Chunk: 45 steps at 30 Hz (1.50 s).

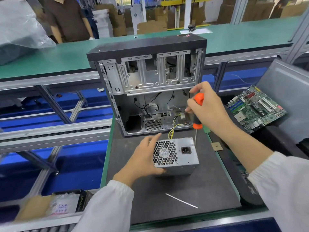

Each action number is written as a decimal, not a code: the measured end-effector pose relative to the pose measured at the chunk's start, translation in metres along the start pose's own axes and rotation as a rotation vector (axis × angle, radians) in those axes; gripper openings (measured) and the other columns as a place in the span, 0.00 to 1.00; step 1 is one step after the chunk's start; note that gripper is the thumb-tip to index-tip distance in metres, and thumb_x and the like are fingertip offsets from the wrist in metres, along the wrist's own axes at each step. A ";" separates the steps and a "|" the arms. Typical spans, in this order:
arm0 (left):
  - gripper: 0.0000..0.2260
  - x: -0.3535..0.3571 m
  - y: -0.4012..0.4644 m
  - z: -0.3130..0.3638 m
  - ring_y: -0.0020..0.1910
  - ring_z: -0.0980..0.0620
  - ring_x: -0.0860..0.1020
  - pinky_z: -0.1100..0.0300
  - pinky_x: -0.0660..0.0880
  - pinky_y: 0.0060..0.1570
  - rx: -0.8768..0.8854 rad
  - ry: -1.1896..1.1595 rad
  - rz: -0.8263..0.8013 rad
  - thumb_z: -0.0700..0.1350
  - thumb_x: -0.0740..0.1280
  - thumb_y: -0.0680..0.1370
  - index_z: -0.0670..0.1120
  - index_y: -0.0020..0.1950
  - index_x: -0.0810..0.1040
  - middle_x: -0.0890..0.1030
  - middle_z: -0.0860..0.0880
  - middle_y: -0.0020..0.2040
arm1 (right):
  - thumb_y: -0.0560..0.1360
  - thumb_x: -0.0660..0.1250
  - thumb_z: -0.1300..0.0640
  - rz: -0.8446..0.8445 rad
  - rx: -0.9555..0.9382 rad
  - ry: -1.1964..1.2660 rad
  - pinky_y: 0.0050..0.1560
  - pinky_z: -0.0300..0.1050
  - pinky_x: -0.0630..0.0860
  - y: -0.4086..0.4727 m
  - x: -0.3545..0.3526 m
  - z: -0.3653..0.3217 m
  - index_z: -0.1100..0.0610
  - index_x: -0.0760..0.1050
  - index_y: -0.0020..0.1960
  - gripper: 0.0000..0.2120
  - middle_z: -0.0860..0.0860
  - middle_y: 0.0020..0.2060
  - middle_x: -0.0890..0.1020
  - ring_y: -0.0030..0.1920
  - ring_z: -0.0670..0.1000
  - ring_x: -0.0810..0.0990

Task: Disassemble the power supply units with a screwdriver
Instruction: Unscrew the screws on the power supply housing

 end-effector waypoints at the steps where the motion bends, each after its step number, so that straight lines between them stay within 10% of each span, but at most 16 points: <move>1: 0.52 0.002 0.002 0.004 0.74 0.54 0.54 0.46 0.51 0.75 0.026 0.102 0.021 0.59 0.77 0.64 0.52 0.79 0.51 0.57 0.52 0.73 | 0.75 0.62 0.62 0.019 -0.021 0.019 0.34 0.33 0.75 0.001 -0.003 -0.003 0.52 0.68 0.52 0.09 0.59 0.39 0.81 0.33 0.41 0.81; 7: 0.49 0.011 0.017 0.025 0.76 0.56 0.52 0.41 0.33 0.73 0.131 0.251 0.077 0.69 0.71 0.65 0.52 0.78 0.55 0.59 0.56 0.74 | 0.73 0.62 0.65 0.087 -0.176 0.142 0.37 0.40 0.77 -0.001 -0.015 -0.021 0.55 0.71 0.50 0.08 0.62 0.32 0.78 0.30 0.44 0.79; 16: 0.47 0.009 0.016 0.031 0.72 0.58 0.63 0.48 0.38 0.76 0.151 0.248 0.127 0.72 0.69 0.64 0.51 0.77 0.60 0.68 0.55 0.71 | 0.76 0.63 0.59 -0.059 -0.299 0.253 0.39 0.38 0.77 -0.012 0.016 -0.025 0.49 0.70 0.51 0.07 0.48 0.33 0.79 0.33 0.46 0.81; 45: 0.45 0.011 0.019 0.029 0.68 0.56 0.67 0.56 0.53 0.69 0.118 0.227 0.139 0.71 0.71 0.63 0.53 0.75 0.64 0.71 0.57 0.67 | 0.74 0.63 0.61 -0.034 -0.296 0.241 0.39 0.44 0.78 -0.022 0.017 -0.030 0.52 0.70 0.49 0.06 0.50 0.31 0.78 0.32 0.47 0.79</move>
Point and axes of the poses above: each hand's wrist, its own y-axis towards the middle knuckle, its own x-axis out of the palm, z = x × y, the point moved 4 cm from there along y, towards the middle knuckle
